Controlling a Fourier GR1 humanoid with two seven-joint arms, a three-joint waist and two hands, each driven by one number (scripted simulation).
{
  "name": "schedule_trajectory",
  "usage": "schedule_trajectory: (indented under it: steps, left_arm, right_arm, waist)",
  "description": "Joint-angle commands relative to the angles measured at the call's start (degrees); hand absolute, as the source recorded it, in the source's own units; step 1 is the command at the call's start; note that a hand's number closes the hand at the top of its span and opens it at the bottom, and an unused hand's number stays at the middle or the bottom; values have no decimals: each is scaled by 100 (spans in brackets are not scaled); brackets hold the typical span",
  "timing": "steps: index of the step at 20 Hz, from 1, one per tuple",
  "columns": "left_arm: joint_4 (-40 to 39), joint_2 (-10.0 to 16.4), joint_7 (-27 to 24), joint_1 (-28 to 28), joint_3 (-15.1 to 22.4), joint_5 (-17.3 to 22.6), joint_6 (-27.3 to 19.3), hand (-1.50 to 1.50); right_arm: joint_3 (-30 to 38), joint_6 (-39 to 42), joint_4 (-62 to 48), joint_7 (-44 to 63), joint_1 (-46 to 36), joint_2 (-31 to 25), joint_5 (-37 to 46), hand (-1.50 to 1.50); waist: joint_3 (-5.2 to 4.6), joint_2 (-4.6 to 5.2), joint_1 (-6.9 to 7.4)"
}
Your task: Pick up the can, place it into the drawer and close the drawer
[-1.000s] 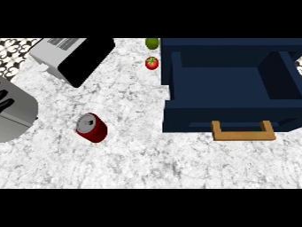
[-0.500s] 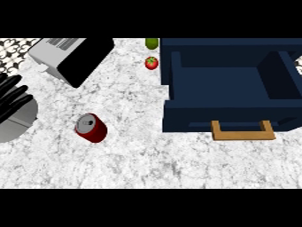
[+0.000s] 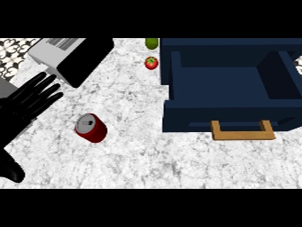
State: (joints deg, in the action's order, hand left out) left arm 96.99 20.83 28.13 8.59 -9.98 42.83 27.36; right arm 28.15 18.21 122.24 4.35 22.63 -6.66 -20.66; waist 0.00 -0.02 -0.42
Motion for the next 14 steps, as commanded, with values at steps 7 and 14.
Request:
schedule_trajectory:
  steps: [7,14]
  left_arm:
    - [-1224,-555,-1282,87,309,-1650,446,-150]
    - [-1867,-559,-1528,323,109,-1871,386,-150]
  right_arm:
    - [459,450,35,-33,179,135,-225,-150]
    - [743,710,212,191,223,172,-393,-150]
  waist:
    - [-2,6,-11]
    - [-2,3,-6]
